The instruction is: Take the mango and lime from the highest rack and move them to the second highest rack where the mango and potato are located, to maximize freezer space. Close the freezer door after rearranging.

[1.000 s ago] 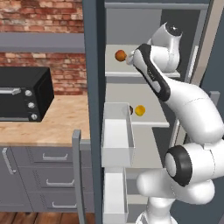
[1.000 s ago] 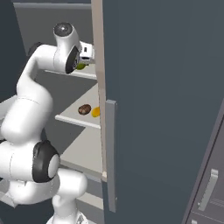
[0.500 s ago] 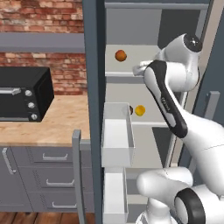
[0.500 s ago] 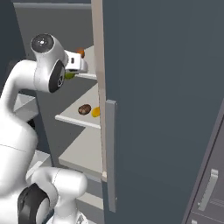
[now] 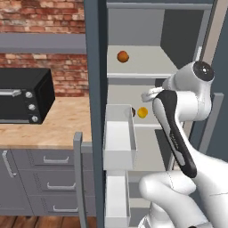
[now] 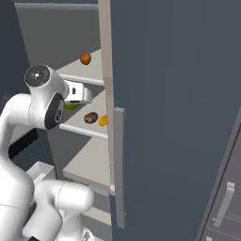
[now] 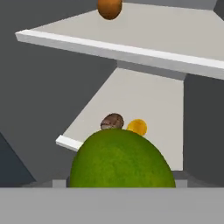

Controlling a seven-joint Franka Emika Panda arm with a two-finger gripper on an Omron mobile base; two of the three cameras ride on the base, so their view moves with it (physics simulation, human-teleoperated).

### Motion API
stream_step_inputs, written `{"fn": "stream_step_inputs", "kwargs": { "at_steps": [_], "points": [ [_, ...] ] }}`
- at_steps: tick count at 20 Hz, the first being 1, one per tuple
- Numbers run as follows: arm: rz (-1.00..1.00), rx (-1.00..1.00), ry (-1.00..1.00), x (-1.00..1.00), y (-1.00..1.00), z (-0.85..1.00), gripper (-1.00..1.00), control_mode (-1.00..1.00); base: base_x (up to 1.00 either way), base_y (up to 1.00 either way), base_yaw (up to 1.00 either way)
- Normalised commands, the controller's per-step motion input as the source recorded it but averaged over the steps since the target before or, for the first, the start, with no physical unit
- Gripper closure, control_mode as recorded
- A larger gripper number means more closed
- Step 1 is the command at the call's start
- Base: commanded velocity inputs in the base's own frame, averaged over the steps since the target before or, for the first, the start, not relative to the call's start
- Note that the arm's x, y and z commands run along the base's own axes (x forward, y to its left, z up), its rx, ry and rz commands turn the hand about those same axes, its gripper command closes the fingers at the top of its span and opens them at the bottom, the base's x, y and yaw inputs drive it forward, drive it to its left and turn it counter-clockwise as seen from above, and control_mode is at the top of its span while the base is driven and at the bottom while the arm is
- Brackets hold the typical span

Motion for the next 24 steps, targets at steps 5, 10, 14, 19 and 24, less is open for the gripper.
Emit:
{"fn": "stream_step_inputs", "kwargs": {
  "at_steps": [5,10,14,19,24],
  "points": [
    [0.0,-0.12,0.35,0.07,-0.14,-0.67,1.0,-1.0,0.0,0.0,0.0],
    [0.0,-0.01,0.16,0.39,-0.15,-0.37,1.0,-1.0,0.0,0.0,0.0],
    [0.0,0.0,0.02,0.42,-0.21,-0.37,1.0,-1.0,0.0,0.0,0.0],
    [0.0,-0.07,0.0,0.36,-0.15,-0.55,1.0,-1.0,0.0,0.0,0.0],
    [0.0,-0.09,0.0,0.39,-0.03,-0.5,1.0,-1.0,0.0,0.0,0.0]
  ]
}}
